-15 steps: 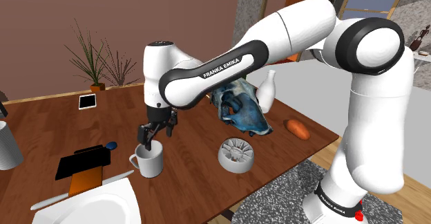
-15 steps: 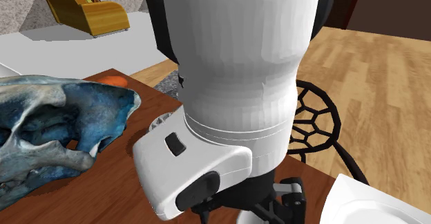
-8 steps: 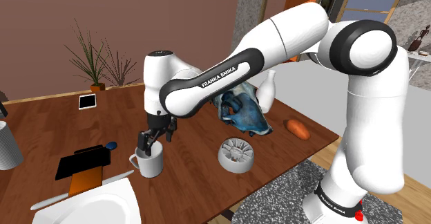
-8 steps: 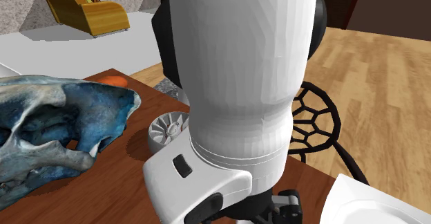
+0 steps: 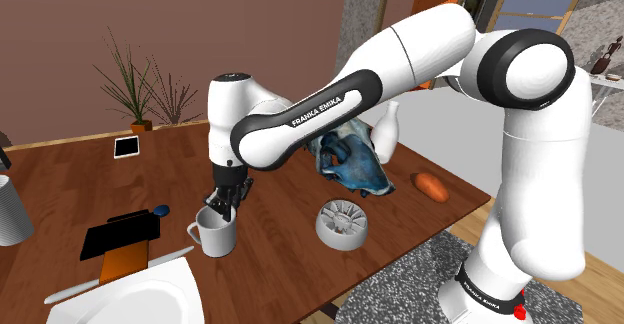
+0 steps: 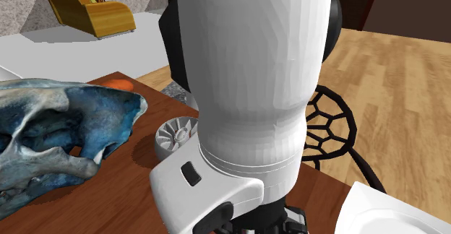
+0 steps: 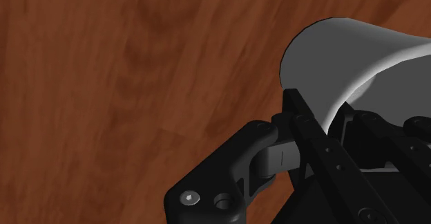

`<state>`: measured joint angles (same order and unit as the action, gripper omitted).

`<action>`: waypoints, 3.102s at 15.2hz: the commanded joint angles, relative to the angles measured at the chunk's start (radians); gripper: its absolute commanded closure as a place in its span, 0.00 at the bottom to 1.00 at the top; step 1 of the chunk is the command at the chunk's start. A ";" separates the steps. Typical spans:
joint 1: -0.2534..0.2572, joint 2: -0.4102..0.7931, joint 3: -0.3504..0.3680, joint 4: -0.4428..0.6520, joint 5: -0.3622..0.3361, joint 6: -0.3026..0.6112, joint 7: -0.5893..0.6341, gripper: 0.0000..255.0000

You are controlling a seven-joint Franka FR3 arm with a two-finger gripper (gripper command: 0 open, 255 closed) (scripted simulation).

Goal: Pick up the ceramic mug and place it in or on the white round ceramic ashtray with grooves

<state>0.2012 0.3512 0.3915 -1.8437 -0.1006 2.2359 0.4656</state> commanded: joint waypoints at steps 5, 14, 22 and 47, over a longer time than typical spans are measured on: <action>0.000 0.000 0.000 0.000 0.000 0.000 0.000 1.00; -0.007 -0.047 0.010 0.049 0.023 -0.092 -0.011 1.00; -0.011 -0.082 0.016 0.112 0.040 -0.188 -0.019 1.00; -0.135 -0.754 -0.134 -0.465 0.283 -0.271 -0.385 1.00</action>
<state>0.0695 -0.3619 0.2742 -2.2826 0.1766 1.9805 0.1027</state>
